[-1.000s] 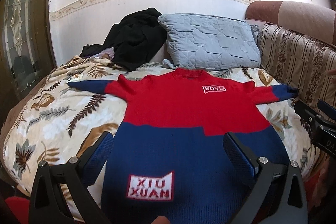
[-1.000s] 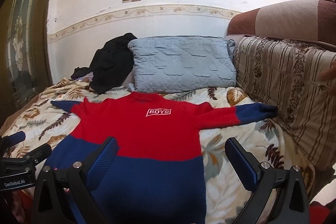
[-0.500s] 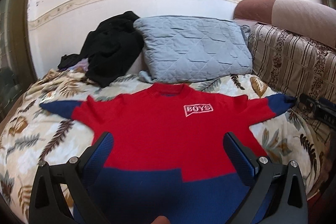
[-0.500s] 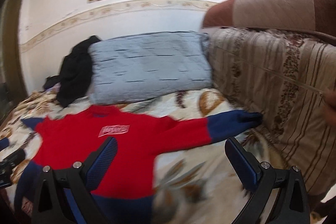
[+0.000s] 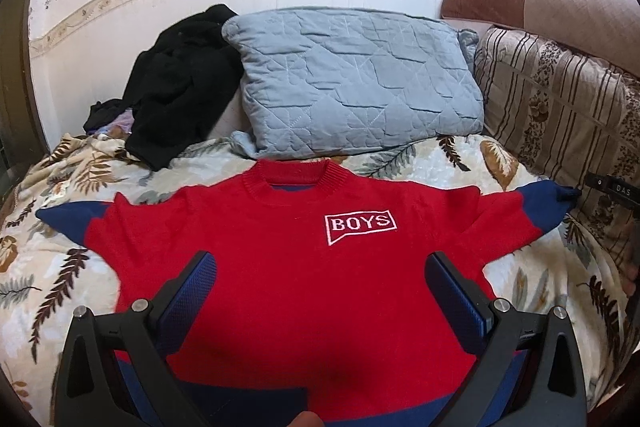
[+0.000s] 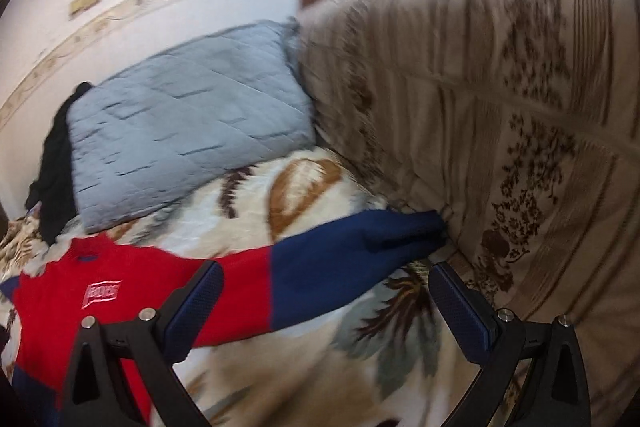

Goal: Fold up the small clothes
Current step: 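Move the right gripper to the blue sleeve cuff and grasp it, then lift the sleeve with the right gripper, lay it across the chest, release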

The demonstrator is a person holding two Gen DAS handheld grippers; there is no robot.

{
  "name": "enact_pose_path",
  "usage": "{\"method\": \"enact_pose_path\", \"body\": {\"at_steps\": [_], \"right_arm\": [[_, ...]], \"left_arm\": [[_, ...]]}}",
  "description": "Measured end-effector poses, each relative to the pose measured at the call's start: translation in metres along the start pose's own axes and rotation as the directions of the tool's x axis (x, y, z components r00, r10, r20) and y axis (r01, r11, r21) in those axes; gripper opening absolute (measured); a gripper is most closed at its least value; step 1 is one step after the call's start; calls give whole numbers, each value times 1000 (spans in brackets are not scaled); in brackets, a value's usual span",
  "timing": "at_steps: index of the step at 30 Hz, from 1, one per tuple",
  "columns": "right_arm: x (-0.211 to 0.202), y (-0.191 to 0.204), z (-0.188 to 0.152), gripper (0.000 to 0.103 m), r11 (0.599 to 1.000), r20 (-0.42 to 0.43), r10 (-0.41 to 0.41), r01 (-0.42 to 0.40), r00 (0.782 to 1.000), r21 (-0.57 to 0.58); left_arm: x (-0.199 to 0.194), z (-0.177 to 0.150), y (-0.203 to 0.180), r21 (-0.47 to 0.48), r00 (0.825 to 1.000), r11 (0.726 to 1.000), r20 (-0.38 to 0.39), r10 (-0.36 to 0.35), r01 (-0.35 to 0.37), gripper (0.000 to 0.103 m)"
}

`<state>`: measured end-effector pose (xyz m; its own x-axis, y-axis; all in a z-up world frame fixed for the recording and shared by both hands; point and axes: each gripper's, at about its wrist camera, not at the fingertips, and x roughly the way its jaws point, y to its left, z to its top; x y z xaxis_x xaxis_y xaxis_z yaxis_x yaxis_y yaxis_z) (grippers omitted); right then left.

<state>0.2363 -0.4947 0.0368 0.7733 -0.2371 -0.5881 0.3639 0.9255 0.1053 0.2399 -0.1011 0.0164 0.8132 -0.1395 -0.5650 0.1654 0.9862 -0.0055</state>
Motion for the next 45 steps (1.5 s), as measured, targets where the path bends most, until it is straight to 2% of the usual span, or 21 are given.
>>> {"method": "enact_pose_path", "body": {"at_steps": [6, 11, 13, 18, 21, 23, 25, 26, 31, 33, 41, 45], "right_arm": [[51, -43, 9, 103, 996, -74, -35, 41, 997, 82], [94, -66, 15, 101, 988, -175, -30, 56, 984, 145], [110, -71, 15, 94, 987, -212, -29, 61, 977, 150], [134, -81, 11, 69, 981, -283, -34, 86, 958, 171], [146, -87, 6, 60, 982, -310, -50, 104, 949, 161], [151, -88, 3, 58, 982, -317, -43, 98, 947, 159], [155, -88, 2, 51, 982, -318, -41, 97, 947, 161], [157, -88, 3, 42, 982, -319, -32, 89, 947, 166], [162, -85, 6, 24, 985, -313, -26, 77, 949, 153], [161, -87, 6, 9, 987, -303, -5, 54, 953, 151], [133, -80, 13, 7, 991, -241, 36, -4, 970, 132], [110, -67, 16, 7, 997, -197, 33, -18, 980, 76]], "left_arm": [[24, 5, -13, -7, 1000, 1000, -29, -12, 11, 103], [35, 10, -22, -5, 999, 1000, -31, -15, 15, 103], [38, 10, -26, 2, 999, 1000, -30, -16, 16, 103], [45, 11, -31, 8, 999, 1000, -35, -17, 17, 103], [48, 11, -31, 9, 999, 1000, -39, -14, 14, 103], [49, 10, -31, 13, 999, 1000, -40, -8, 9, 103], [49, 9, -29, 13, 999, 1000, -43, -3, 4, 103], [49, 8, -27, 11, 999, 1000, -45, 0, 1, 103], [47, 8, -21, 9, 999, 1000, -45, 8, -8, 103], [46, 8, -18, 8, 999, 1000, -43, 10, -10, 103], [41, 8, -4, -8, 999, 1000, -41, 30, -30, 103], [39, 8, 6, -13, 998, 999, -42, 45, -45, 103]]}}
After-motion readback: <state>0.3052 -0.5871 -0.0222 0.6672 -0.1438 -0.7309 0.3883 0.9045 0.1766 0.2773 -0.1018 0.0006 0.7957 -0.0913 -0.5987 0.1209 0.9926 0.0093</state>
